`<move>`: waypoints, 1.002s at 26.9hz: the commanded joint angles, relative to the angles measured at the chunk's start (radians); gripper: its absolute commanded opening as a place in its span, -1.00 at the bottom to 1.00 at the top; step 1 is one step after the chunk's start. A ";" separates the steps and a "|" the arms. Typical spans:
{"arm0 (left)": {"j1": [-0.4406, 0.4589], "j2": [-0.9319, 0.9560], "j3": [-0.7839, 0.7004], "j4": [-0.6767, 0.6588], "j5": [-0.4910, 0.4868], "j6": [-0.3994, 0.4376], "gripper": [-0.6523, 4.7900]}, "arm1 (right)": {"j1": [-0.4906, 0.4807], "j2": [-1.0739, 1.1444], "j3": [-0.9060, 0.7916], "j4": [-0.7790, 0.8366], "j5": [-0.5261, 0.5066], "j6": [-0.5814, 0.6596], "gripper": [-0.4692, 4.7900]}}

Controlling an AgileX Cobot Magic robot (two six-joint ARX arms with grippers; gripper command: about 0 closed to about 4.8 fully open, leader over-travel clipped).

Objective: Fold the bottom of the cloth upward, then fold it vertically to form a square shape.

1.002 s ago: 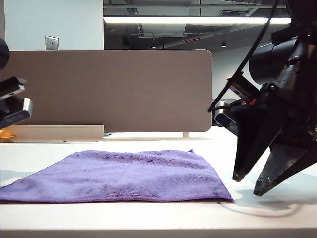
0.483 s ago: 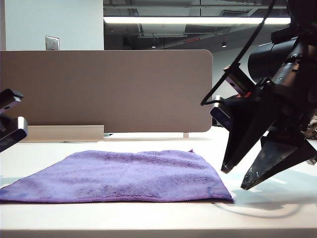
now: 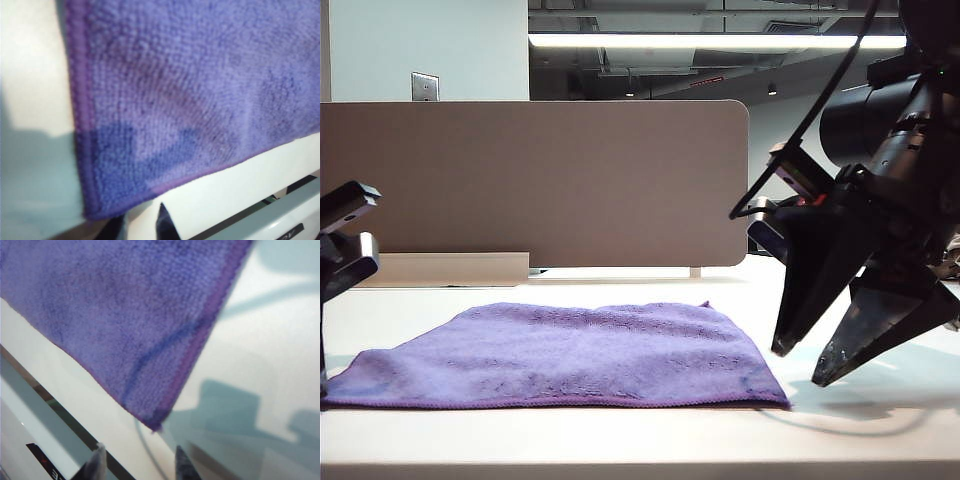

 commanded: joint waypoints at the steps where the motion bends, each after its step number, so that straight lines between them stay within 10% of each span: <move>1: 0.002 0.008 -0.012 -0.051 -0.133 0.005 -0.46 | 0.000 -0.005 0.002 0.011 0.048 0.006 -0.13; 10: 0.002 -0.034 -0.012 -0.083 -0.384 0.003 -0.46 | 0.000 -0.004 0.002 0.047 0.061 0.006 -0.13; 27: 0.002 -0.028 -0.012 0.047 -0.240 -0.031 -0.47 | 0.000 0.045 0.002 0.063 -0.015 0.026 -0.13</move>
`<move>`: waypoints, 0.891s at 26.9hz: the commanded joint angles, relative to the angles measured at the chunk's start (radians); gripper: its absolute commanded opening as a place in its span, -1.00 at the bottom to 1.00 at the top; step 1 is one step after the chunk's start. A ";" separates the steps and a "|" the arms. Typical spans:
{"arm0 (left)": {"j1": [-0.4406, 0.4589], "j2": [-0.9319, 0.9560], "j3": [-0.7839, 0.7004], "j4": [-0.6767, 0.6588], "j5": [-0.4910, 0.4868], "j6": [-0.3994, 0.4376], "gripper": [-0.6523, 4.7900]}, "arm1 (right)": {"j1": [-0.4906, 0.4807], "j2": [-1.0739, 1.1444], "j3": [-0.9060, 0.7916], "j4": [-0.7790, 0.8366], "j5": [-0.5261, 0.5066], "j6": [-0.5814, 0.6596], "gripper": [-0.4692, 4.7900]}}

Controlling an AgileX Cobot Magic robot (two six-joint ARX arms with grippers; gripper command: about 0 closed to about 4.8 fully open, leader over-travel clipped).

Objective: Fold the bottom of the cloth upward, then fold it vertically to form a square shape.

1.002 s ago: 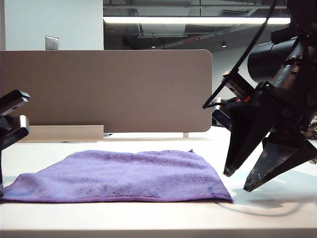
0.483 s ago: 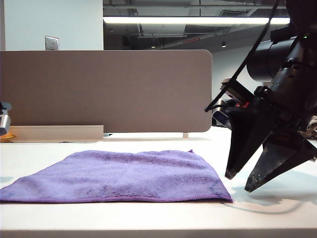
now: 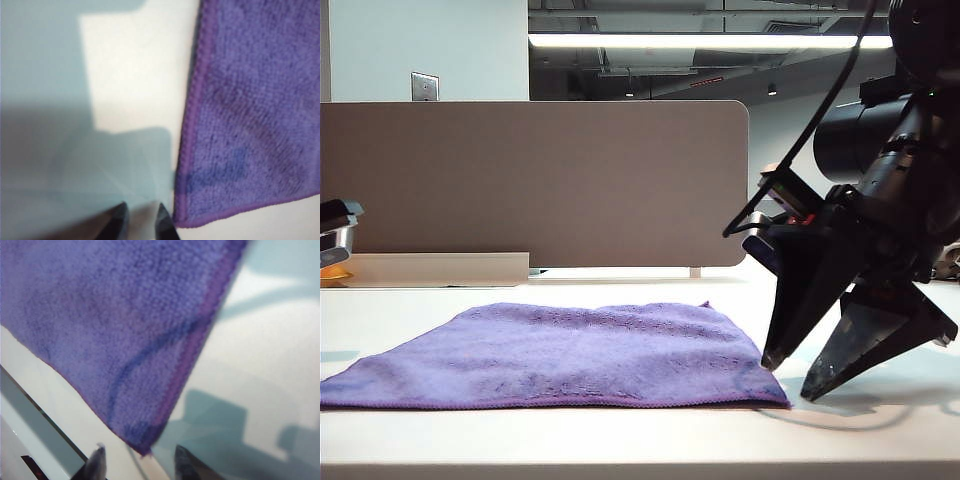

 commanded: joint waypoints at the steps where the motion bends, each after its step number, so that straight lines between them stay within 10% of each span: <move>1: 0.000 0.037 -0.017 0.026 0.004 0.008 -0.47 | 0.000 -0.001 0.001 0.011 -0.007 0.012 -0.13; 24: 0.000 0.130 -0.017 -0.013 0.098 0.104 -0.30 | 0.000 -0.001 0.001 -0.013 0.001 0.040 0.23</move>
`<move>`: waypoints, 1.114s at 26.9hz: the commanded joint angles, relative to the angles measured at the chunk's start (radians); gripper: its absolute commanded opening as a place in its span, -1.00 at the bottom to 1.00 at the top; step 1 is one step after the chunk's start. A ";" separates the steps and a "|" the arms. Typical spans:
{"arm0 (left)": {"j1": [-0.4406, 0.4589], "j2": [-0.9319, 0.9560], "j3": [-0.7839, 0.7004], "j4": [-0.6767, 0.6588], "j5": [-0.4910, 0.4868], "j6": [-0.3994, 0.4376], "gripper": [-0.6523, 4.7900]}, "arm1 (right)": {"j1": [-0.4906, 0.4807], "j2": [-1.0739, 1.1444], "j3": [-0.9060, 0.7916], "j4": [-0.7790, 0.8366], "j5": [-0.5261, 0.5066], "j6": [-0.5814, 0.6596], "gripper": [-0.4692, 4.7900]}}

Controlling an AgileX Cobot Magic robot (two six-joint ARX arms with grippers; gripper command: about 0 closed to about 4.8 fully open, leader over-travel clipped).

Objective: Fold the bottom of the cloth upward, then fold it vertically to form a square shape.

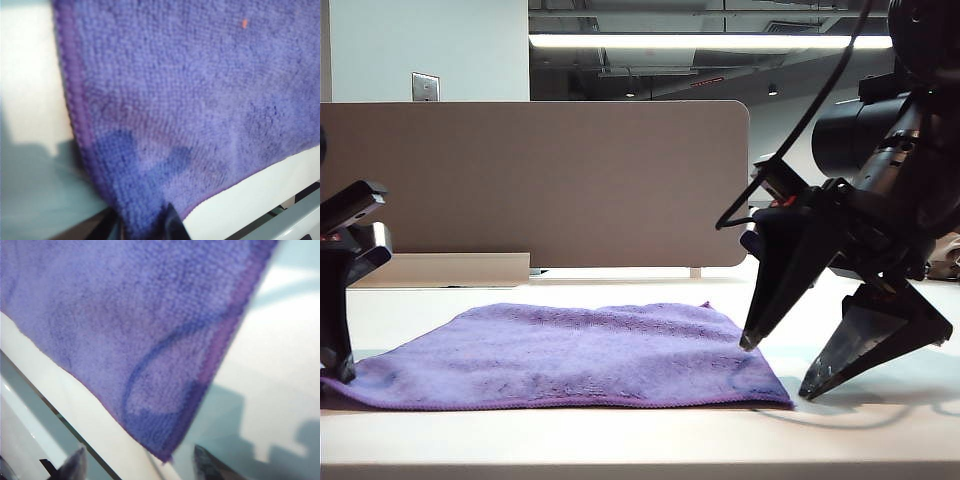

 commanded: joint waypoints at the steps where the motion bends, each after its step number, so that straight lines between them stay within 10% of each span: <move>1: -0.005 0.031 -0.032 -0.053 -0.126 0.017 -0.30 | 0.000 0.000 -0.002 -0.024 0.025 -0.004 0.23; 18: -0.005 0.031 -0.032 -0.063 -0.132 0.022 -0.32 | 0.037 0.024 -0.002 0.040 -0.024 0.035 0.20; 30: -0.005 0.031 -0.032 -0.060 -0.133 0.019 -0.45 | 0.038 0.051 -0.002 0.062 -0.023 0.034 -0.41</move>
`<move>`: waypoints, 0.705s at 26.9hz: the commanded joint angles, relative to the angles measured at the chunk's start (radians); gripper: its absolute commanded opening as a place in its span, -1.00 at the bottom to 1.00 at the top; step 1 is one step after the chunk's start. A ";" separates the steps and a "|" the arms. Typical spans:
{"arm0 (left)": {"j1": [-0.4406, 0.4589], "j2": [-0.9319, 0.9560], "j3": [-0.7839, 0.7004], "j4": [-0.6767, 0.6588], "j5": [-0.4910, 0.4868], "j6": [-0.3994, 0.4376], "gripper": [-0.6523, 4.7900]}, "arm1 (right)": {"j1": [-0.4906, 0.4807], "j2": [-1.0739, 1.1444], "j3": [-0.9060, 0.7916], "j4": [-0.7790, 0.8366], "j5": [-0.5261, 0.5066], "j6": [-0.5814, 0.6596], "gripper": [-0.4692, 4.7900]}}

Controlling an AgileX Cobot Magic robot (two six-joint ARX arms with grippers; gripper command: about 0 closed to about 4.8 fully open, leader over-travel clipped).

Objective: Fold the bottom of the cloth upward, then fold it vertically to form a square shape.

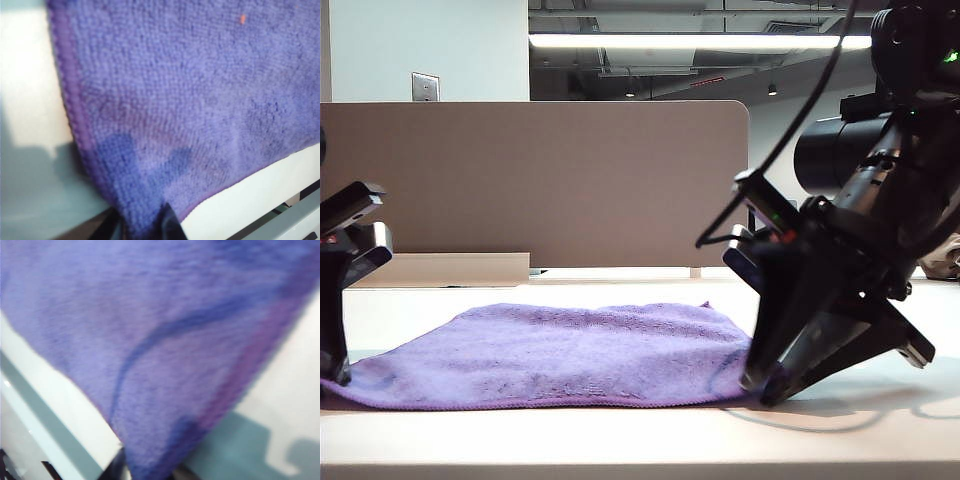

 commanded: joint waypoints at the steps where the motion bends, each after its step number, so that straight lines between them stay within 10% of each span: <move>1: -0.005 0.031 -0.032 -0.054 -0.127 -0.003 -0.45 | 0.000 0.001 0.000 0.021 0.003 0.000 -0.29; 4: -0.005 0.031 -0.032 -0.053 -0.127 -0.003 -0.45 | -0.001 0.001 0.001 0.027 0.004 0.000 0.02; 10: -0.005 0.031 -0.032 -0.045 -0.127 -0.003 -0.45 | -0.001 0.001 0.001 0.065 0.005 0.014 0.02; 19: -0.005 0.031 -0.032 -0.021 -0.119 -0.004 -0.47 | -0.002 0.001 0.002 0.102 0.004 0.026 -0.55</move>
